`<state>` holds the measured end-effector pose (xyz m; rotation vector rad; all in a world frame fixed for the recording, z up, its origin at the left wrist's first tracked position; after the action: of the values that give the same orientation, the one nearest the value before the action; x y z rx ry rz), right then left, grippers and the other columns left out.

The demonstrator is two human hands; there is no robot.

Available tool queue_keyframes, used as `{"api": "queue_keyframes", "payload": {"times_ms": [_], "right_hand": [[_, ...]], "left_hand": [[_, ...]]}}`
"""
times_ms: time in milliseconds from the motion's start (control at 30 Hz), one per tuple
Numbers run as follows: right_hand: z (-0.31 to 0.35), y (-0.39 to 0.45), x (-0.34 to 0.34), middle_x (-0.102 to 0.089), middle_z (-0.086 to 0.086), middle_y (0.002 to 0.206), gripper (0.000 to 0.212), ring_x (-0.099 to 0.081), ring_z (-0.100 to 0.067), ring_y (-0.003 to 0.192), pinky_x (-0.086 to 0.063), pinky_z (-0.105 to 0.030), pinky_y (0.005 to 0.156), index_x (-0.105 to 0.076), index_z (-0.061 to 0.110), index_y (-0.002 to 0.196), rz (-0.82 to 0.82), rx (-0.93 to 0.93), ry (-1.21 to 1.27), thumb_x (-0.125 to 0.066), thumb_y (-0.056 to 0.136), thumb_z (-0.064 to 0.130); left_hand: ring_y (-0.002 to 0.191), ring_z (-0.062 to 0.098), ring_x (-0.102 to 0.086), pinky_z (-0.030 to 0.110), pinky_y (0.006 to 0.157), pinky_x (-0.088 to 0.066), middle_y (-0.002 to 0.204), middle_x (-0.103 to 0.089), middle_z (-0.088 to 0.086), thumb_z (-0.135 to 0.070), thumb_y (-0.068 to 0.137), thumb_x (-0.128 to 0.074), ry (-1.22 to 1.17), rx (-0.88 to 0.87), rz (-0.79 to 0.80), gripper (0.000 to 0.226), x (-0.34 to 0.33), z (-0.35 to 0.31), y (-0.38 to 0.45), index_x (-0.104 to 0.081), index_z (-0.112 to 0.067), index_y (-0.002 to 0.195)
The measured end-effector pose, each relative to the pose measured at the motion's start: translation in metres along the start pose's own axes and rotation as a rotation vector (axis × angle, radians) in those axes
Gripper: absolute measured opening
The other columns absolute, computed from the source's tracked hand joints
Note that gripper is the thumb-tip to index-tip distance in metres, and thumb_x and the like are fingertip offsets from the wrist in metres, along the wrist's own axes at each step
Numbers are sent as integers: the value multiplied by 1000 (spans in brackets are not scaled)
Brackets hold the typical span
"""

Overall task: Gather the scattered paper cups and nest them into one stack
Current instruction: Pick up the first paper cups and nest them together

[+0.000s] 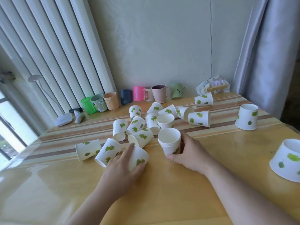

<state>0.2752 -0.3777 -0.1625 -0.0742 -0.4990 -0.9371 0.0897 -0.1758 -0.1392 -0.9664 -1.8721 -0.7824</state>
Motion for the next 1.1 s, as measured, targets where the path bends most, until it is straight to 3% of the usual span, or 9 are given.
{"api": "queue_keyframes", "payload": {"times_ms": [133,233,333,500,633,733,867,967,1100], "right_hand": [[0,-2,0,-65,46,115,65,-63,18,101,-50,-15,76,-55,63,113,12,3,-4,-90,59,55],[-3,0,-1,-68,41,114,68,-64,16,101,-54,-20,80,-56,60,119,24,-1,2,-91,61,52],[-5,2,-1,-74,26,116,70,-66,14,100,-57,-26,88,-57,59,121,29,-6,1,-91,60,53],[-4,0,1,-75,23,111,64,-67,12,98,-54,-22,81,-55,64,115,4,10,-21,-90,62,53],[-3,-1,2,-73,27,108,63,-66,15,99,-51,-14,75,-53,68,113,-21,27,-41,-89,63,53],[-3,1,2,-72,28,111,65,-63,18,99,-50,-14,75,-52,68,115,-16,20,-48,-88,63,57],[-3,3,3,-71,26,112,60,-64,15,96,-51,-18,75,-50,69,106,-29,-9,-41,-85,57,62],[-4,4,3,-72,25,110,61,-66,15,94,-52,-20,74,-52,65,105,-28,-28,-33,-87,56,61],[-7,5,3,-73,23,106,61,-67,15,93,-51,-18,72,-55,60,106,-34,-34,-13,-89,56,57]], "left_hand": [[84,11,-78,37,73,-62,92,-81,-11,-65,73,-75,-441,27,-37,64,10,-9,-1,-40,-61,126],[76,7,-76,27,63,-60,91,-79,-18,-64,66,-76,-739,21,-141,63,17,-30,13,-35,-64,113],[66,-1,-70,15,55,-55,82,-78,-21,-57,68,-78,-828,-33,-231,65,22,-58,35,-31,-71,112],[99,9,-78,35,84,-66,116,-78,-7,-55,67,-85,-798,-99,-132,98,9,-95,57,-29,-58,147],[115,13,-73,49,99,-62,131,-71,-15,-59,66,-87,-706,-93,-79,103,-11,-94,54,-26,-63,149],[128,11,-63,46,110,-53,133,-65,-26,-73,61,-89,-679,-107,-111,98,-16,-86,52,-23,-82,133],[137,7,-49,31,106,-44,133,-56,-39,-94,52,-80,-495,-220,-246,108,-11,-66,43,-27,-74,143],[142,12,-40,44,116,-43,142,-49,-32,-79,64,-81,-310,-189,-280,94,-19,-40,42,-37,-63,146],[157,22,-26,43,124,-28,168,-26,-16,-50,78,-85,-200,-94,-93,89,-39,-18,41,-31,-64,148]]}}
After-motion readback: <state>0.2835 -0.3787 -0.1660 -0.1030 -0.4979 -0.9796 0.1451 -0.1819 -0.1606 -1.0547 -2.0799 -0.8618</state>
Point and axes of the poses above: each hand's wrist, its own y-axis towards the middle knuckle, its own x-axis out of the back of the hand, z = x × y, the point moved 1 cm from there along y, towards the middle knuckle
